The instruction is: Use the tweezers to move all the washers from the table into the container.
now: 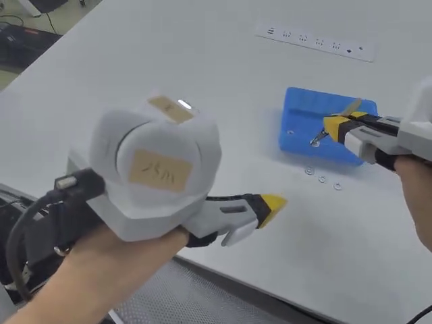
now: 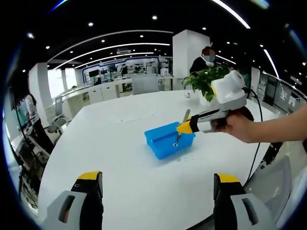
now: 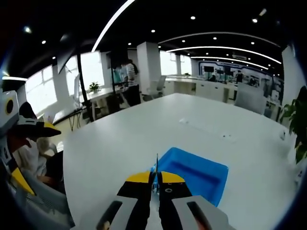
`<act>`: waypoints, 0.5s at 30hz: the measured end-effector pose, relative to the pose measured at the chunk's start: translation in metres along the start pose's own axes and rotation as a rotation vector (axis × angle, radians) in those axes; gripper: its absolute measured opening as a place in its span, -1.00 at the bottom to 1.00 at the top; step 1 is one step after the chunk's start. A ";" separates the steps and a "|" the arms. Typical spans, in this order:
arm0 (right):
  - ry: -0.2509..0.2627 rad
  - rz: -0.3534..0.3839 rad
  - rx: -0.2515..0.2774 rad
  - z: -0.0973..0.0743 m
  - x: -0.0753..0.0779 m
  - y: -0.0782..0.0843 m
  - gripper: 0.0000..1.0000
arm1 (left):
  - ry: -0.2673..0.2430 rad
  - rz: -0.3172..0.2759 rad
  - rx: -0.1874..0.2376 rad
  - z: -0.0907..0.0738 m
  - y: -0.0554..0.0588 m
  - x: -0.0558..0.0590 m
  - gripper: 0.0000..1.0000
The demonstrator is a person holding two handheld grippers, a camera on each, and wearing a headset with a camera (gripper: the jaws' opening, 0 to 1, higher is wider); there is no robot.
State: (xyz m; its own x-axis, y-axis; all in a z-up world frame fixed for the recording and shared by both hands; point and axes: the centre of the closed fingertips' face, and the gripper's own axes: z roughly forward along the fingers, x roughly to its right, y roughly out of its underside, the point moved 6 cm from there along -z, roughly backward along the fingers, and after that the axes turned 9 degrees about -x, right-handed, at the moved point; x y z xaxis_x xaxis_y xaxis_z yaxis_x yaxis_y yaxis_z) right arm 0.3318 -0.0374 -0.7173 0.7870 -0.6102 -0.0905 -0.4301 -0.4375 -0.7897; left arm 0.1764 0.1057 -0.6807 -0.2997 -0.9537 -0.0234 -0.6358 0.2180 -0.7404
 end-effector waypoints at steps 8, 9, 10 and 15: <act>0.011 0.019 0.020 0.012 0.014 -0.014 -0.98 | 0.004 -0.002 -0.012 0.005 0.000 -0.002 0.97; 0.014 0.018 0.023 0.014 0.015 -0.015 -0.98 | 0.003 -0.003 -0.013 0.006 0.000 -0.003 0.97; 0.016 0.017 0.024 0.015 0.016 -0.016 -0.98 | 0.003 -0.006 -0.015 0.007 0.001 -0.003 0.97; 0.027 0.020 0.014 0.028 0.024 -0.015 -0.98 | 0.009 -0.006 -0.026 0.012 0.001 -0.005 0.97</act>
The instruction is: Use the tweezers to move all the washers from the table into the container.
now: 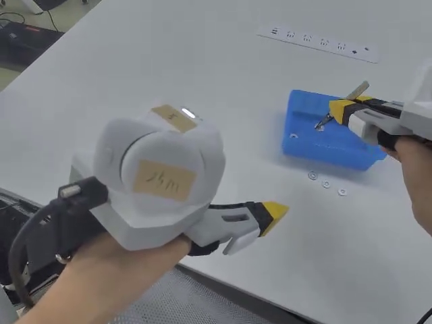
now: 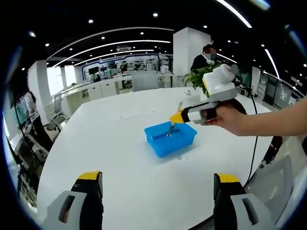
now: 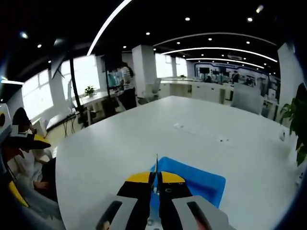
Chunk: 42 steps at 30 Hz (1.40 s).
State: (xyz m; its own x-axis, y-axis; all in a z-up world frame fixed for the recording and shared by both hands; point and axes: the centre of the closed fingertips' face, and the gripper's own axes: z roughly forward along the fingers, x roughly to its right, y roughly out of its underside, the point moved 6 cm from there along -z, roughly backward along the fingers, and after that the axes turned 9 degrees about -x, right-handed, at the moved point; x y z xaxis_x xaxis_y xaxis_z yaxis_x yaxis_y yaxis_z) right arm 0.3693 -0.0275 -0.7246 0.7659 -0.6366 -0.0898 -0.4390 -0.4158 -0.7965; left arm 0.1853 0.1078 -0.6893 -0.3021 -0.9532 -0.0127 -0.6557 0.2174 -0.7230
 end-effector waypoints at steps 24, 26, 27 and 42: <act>-0.005 -0.057 -0.091 0.053 0.008 0.025 -0.97 | 0.009 -0.025 -0.030 0.015 0.004 -0.009 0.97; -0.009 -0.056 -0.102 0.054 0.008 0.026 -0.97 | 0.009 -0.028 -0.032 0.016 0.004 -0.009 0.97; -0.010 -0.055 -0.104 0.054 0.008 0.027 -0.97 | 0.009 -0.029 -0.032 0.016 0.004 -0.009 0.97; -0.020 -0.006 -0.085 0.045 0.007 0.024 -0.96 | 0.005 -0.017 -0.029 0.013 0.000 -0.009 0.96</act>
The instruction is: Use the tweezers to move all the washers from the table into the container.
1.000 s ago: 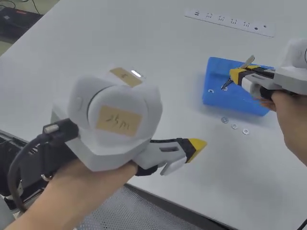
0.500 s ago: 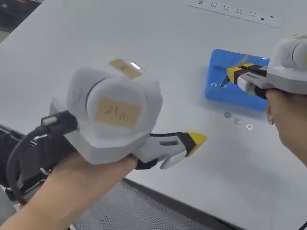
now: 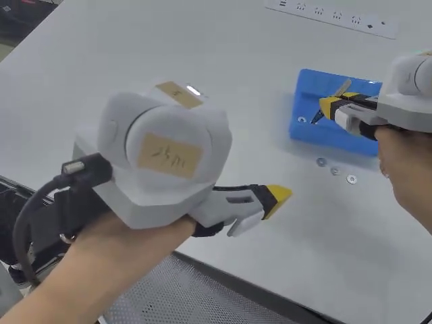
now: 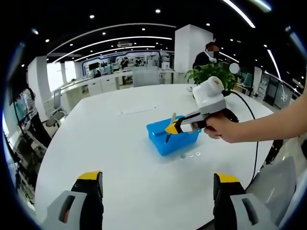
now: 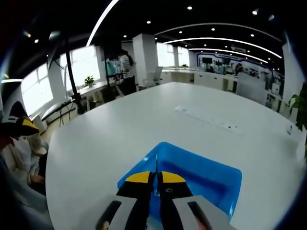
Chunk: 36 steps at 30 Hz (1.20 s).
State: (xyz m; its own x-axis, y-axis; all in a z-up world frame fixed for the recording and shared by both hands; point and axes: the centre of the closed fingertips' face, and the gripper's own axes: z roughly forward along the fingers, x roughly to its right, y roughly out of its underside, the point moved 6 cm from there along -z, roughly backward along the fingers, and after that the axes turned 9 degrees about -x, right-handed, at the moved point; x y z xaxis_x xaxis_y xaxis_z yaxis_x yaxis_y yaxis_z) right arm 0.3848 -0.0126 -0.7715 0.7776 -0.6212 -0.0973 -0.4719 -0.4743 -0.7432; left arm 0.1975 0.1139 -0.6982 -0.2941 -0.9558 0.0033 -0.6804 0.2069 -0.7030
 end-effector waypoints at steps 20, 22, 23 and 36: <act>0.020 -0.004 0.102 -0.066 -0.018 -0.002 -0.96 | -0.018 0.011 0.022 -0.021 0.008 0.014 0.95; 0.022 -0.002 0.097 -0.069 -0.020 0.004 -0.96 | -0.018 0.016 0.021 -0.020 0.008 0.016 0.95; 0.023 -0.002 0.095 -0.072 -0.021 0.008 -0.96 | -0.019 0.018 0.021 -0.020 0.007 0.016 0.95; 0.029 0.033 0.044 -0.064 -0.014 0.041 -0.96 | -0.031 0.018 0.027 -0.010 -0.005 0.021 0.95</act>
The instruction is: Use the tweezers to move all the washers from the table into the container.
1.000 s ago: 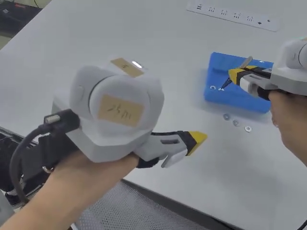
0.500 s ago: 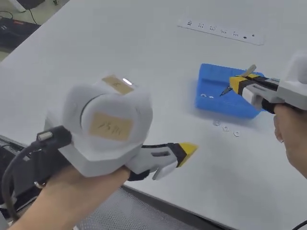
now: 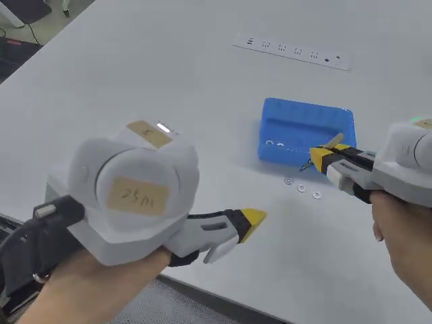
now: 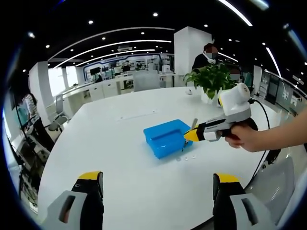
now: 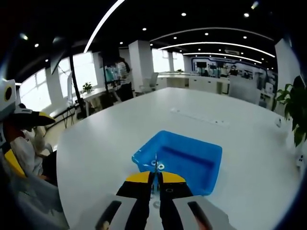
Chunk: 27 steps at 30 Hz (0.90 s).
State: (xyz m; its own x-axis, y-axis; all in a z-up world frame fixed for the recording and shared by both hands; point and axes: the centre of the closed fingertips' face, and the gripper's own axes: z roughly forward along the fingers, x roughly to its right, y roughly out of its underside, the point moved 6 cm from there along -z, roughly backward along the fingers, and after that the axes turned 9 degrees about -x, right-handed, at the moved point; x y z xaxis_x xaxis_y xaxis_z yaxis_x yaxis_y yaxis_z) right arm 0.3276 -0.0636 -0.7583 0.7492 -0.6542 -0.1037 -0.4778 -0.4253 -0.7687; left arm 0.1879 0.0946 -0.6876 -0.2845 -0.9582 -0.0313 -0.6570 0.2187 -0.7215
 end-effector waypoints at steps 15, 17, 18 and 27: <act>0.000 0.014 -0.047 0.024 -0.003 0.014 -0.94 | 0.020 -0.017 -0.023 0.013 0.008 -0.010 0.95; -0.001 0.018 -0.038 0.024 -0.002 0.013 -0.94 | 0.014 -0.015 -0.027 0.014 0.008 -0.011 0.95; -0.002 0.020 -0.036 0.025 -0.001 0.013 -0.94 | 0.015 -0.016 -0.027 0.014 0.009 -0.011 0.94; -0.006 0.030 -0.039 0.023 -0.002 0.014 -0.94 | 0.015 -0.023 -0.021 0.015 0.007 -0.013 0.94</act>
State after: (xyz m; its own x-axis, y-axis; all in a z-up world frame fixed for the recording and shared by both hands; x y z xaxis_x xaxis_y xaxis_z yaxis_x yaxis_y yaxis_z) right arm 0.3304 -0.0539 -0.7833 0.7368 -0.6635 -0.1298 -0.5173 -0.4296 -0.7402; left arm 0.1974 0.1054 -0.7028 -0.2793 -0.9602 -0.0045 -0.6778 0.2005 -0.7074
